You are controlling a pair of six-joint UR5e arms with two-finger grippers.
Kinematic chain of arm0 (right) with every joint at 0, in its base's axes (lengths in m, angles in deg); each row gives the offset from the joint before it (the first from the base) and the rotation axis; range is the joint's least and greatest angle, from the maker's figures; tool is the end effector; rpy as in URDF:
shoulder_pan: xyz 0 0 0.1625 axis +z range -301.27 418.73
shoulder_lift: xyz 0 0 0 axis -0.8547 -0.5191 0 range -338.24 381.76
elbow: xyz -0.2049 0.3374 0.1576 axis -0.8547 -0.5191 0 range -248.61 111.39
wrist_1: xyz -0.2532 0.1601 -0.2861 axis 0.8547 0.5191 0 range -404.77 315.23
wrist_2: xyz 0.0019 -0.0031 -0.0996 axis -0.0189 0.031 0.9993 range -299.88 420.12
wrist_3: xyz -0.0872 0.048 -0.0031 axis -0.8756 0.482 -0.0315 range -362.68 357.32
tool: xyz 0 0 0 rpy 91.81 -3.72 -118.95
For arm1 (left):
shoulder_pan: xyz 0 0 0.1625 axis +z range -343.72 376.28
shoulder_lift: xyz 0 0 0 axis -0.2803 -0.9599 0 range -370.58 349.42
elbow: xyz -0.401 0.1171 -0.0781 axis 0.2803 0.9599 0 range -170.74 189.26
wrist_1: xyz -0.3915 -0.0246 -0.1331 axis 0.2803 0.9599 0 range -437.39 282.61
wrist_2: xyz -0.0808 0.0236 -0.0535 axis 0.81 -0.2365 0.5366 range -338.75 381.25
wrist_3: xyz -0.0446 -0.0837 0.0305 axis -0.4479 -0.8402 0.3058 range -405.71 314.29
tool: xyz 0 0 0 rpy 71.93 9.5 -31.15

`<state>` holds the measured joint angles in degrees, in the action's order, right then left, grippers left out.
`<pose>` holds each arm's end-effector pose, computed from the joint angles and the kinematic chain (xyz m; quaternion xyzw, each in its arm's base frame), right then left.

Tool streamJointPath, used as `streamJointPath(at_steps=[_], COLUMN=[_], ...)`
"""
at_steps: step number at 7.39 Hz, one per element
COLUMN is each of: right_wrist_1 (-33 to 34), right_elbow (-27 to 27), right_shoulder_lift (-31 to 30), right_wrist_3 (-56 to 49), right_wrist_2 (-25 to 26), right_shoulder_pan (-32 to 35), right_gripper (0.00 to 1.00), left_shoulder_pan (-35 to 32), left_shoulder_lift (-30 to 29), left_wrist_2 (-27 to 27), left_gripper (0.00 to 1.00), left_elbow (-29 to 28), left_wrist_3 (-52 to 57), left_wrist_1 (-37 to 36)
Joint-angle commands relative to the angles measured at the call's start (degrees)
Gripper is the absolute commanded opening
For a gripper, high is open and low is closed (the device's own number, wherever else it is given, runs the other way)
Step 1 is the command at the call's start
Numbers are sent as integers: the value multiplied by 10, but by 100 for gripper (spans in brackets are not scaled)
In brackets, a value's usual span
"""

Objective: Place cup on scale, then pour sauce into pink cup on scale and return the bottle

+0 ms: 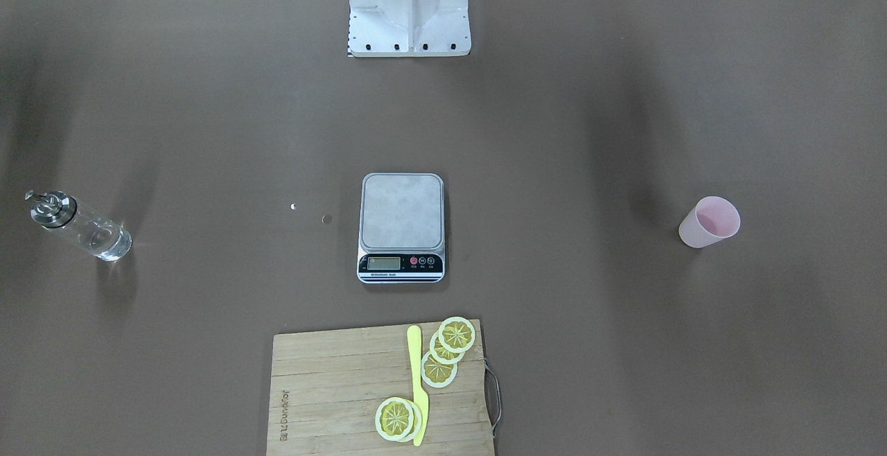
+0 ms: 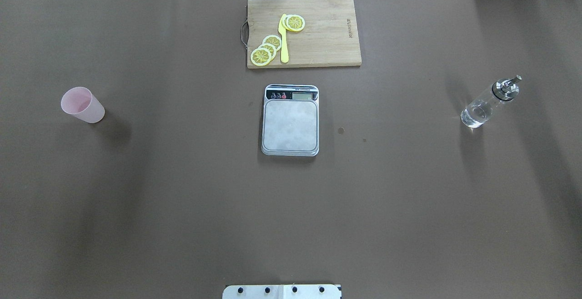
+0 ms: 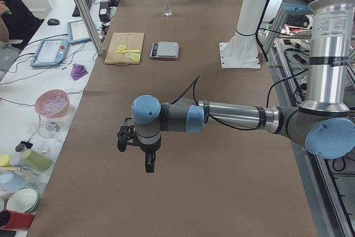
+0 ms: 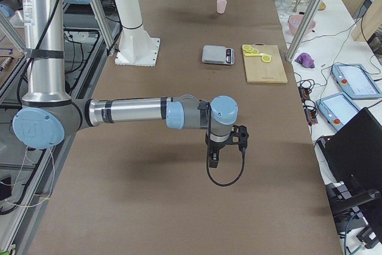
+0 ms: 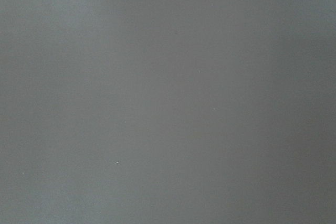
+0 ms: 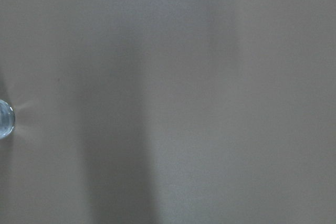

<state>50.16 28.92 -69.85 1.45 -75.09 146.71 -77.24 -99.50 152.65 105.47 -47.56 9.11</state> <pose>0.0457 -0.4809 0.6154 -0.0127 -0.3842 0.0137 0.9230 -0.0971 -0.4793 0.6242 0.0184 0.3532 -0.0388 0.9346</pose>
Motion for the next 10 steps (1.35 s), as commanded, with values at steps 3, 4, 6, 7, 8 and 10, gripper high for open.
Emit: streamJointPath(at_steps=[3, 4, 6, 7, 8, 10], right_wrist_1=[0, 0, 0, 0, 0, -1], right_elbow=[3, 2, 6, 9, 9, 9], right_shoulder_lift=[0, 0, 0, 0, 0, 1], right_wrist_3=[0, 0, 4, 6, 6, 6], right_wrist_2=[-1, -1, -1, -4, -17, -26], right_shoulder_pan=[0, 0, 0, 0, 0, -1], right_gripper=[100, 100, 100, 100, 100, 100], left_shoulder_pan=[-1, 0, 0, 0, 0, -1], left_shoulder_lift=[-7, -7, -8, -1, -3, -1], left_wrist_2=[-10, -11, -7, -6, -5, -4], left_gripper=[98, 98, 98, 98, 98, 98], left_elbow=[8, 9, 8, 0, 0, 6], left_wrist_3=[6, 6, 6, 7, 8, 8], left_wrist_1=[6, 6, 3, 7, 9, 9])
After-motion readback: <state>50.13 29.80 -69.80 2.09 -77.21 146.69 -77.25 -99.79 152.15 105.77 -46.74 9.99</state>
